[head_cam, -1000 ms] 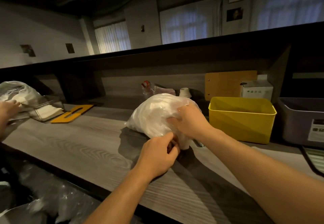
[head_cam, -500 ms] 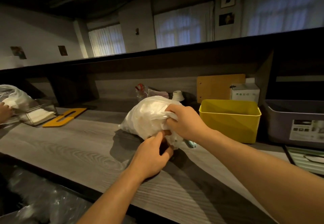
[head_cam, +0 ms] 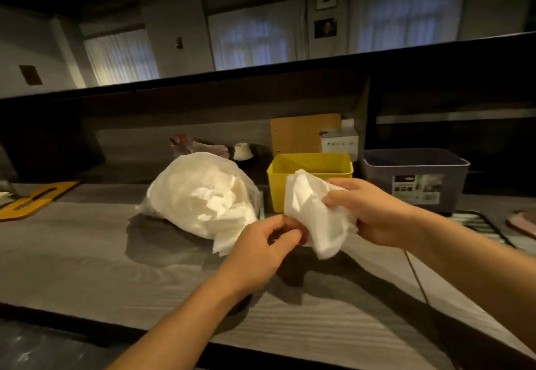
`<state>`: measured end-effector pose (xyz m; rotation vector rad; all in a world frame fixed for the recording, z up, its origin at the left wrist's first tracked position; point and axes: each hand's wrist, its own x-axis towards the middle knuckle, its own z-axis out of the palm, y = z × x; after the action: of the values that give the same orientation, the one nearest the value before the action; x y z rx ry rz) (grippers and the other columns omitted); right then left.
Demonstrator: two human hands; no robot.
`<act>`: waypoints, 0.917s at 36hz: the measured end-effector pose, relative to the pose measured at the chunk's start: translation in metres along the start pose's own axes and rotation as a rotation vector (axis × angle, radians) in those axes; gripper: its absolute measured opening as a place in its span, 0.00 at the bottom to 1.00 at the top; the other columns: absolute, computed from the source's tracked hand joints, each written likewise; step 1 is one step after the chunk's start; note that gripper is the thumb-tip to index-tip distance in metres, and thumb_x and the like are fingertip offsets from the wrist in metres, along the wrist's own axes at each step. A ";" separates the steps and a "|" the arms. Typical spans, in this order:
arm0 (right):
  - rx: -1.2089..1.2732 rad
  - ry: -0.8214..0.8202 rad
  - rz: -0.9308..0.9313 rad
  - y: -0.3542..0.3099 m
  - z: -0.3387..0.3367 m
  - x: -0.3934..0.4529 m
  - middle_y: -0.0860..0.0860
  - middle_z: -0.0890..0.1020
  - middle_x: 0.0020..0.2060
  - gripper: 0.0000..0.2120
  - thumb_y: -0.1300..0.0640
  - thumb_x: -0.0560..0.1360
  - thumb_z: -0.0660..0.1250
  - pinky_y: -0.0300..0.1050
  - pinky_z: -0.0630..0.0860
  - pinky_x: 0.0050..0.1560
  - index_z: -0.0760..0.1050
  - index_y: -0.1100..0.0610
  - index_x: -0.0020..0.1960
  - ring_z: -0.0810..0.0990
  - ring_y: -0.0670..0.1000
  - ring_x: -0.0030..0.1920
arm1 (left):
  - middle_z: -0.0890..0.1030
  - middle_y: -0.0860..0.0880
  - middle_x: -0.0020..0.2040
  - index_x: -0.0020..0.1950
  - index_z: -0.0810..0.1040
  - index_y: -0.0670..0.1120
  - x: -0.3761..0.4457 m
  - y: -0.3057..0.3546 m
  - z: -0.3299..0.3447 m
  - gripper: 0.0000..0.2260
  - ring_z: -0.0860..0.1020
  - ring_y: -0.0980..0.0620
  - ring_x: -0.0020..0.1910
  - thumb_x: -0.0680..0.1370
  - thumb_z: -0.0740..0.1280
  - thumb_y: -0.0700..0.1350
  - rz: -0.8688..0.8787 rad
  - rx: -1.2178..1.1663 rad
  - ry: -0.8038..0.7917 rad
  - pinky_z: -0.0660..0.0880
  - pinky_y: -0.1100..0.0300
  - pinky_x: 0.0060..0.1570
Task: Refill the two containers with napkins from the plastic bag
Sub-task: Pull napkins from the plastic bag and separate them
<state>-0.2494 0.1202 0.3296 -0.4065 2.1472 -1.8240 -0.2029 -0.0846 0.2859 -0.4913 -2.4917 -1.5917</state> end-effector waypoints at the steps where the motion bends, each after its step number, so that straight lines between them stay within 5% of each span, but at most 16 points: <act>1: 0.010 -0.025 0.026 0.003 -0.013 -0.011 0.54 0.84 0.53 0.13 0.57 0.79 0.69 0.51 0.83 0.54 0.77 0.52 0.63 0.85 0.55 0.53 | 0.85 0.56 0.45 0.48 0.83 0.53 0.004 0.002 0.007 0.09 0.82 0.55 0.46 0.82 0.65 0.44 -0.027 -0.038 -0.017 0.79 0.59 0.45; 4: -0.049 -0.003 0.092 0.013 -0.041 -0.037 0.53 0.85 0.48 0.09 0.57 0.79 0.68 0.44 0.83 0.42 0.78 0.53 0.58 0.86 0.51 0.46 | 0.84 0.48 0.48 0.49 0.79 0.47 0.022 0.008 0.029 0.07 0.83 0.46 0.49 0.83 0.64 0.47 -0.175 -0.224 -0.024 0.80 0.51 0.46; 7: -0.099 0.057 0.151 0.028 -0.055 -0.048 0.55 0.83 0.53 0.11 0.60 0.78 0.68 0.50 0.83 0.50 0.77 0.51 0.59 0.85 0.54 0.51 | 0.82 0.46 0.58 0.59 0.76 0.49 0.047 0.014 0.054 0.16 0.82 0.45 0.57 0.75 0.70 0.56 -0.300 -0.394 -0.148 0.81 0.50 0.54; 9: -0.055 0.094 0.140 0.035 -0.060 -0.051 0.55 0.82 0.55 0.14 0.63 0.78 0.68 0.49 0.84 0.50 0.76 0.50 0.61 0.84 0.54 0.52 | 0.82 0.47 0.59 0.62 0.76 0.51 0.061 0.016 0.069 0.22 0.82 0.47 0.58 0.71 0.73 0.55 -0.291 -0.340 -0.233 0.81 0.50 0.57; 12: -0.003 0.101 0.093 0.042 -0.064 -0.050 0.54 0.80 0.57 0.19 0.62 0.79 0.67 0.48 0.83 0.50 0.73 0.45 0.66 0.84 0.53 0.52 | 0.84 0.48 0.54 0.60 0.79 0.49 0.076 0.015 0.084 0.13 0.83 0.49 0.54 0.76 0.74 0.46 -0.179 -0.150 -0.267 0.81 0.51 0.54; 16: 0.031 0.120 0.048 0.043 -0.070 -0.051 0.46 0.79 0.60 0.18 0.49 0.80 0.65 0.49 0.80 0.57 0.70 0.41 0.69 0.81 0.49 0.58 | 0.85 0.45 0.48 0.55 0.80 0.43 0.078 0.008 0.080 0.08 0.83 0.52 0.45 0.77 0.72 0.38 -0.121 -0.171 -0.160 0.79 0.59 0.42; 23: -0.180 0.117 -0.060 0.035 -0.074 -0.066 0.33 0.75 0.61 0.31 0.24 0.62 0.66 0.41 0.72 0.56 0.69 0.32 0.63 0.74 0.39 0.62 | 0.85 0.49 0.48 0.55 0.79 0.48 0.068 0.004 0.075 0.08 0.84 0.50 0.49 0.78 0.72 0.42 -0.140 -0.136 -0.063 0.83 0.52 0.46; 26: -0.311 0.138 -0.060 0.039 -0.064 -0.064 0.33 0.69 0.68 0.38 0.24 0.59 0.65 0.43 0.72 0.59 0.66 0.32 0.67 0.71 0.39 0.66 | 0.84 0.50 0.47 0.53 0.79 0.50 0.064 0.006 0.077 0.07 0.84 0.51 0.47 0.77 0.72 0.42 -0.115 -0.079 -0.017 0.83 0.53 0.42; 29: -0.523 0.182 -0.078 0.041 -0.057 -0.062 0.30 0.65 0.64 0.40 0.25 0.62 0.67 0.34 0.70 0.53 0.59 0.31 0.71 0.68 0.35 0.62 | 0.83 0.54 0.44 0.53 0.79 0.52 0.060 0.008 0.080 0.08 0.83 0.58 0.43 0.77 0.72 0.41 -0.078 -0.042 -0.008 0.77 0.66 0.35; 33: -0.806 0.276 -0.107 0.042 -0.056 -0.058 0.31 0.67 0.55 0.34 0.42 0.74 0.71 0.32 0.72 0.47 0.55 0.32 0.73 0.70 0.34 0.53 | 0.83 0.59 0.45 0.53 0.78 0.53 0.059 0.010 0.078 0.07 0.82 0.61 0.44 0.78 0.71 0.42 -0.093 -0.079 -0.048 0.80 0.65 0.37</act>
<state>-0.2197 0.2001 0.2987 -0.4559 3.0543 -1.0132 -0.2508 0.0012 0.2787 -0.4340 -2.5295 -1.7385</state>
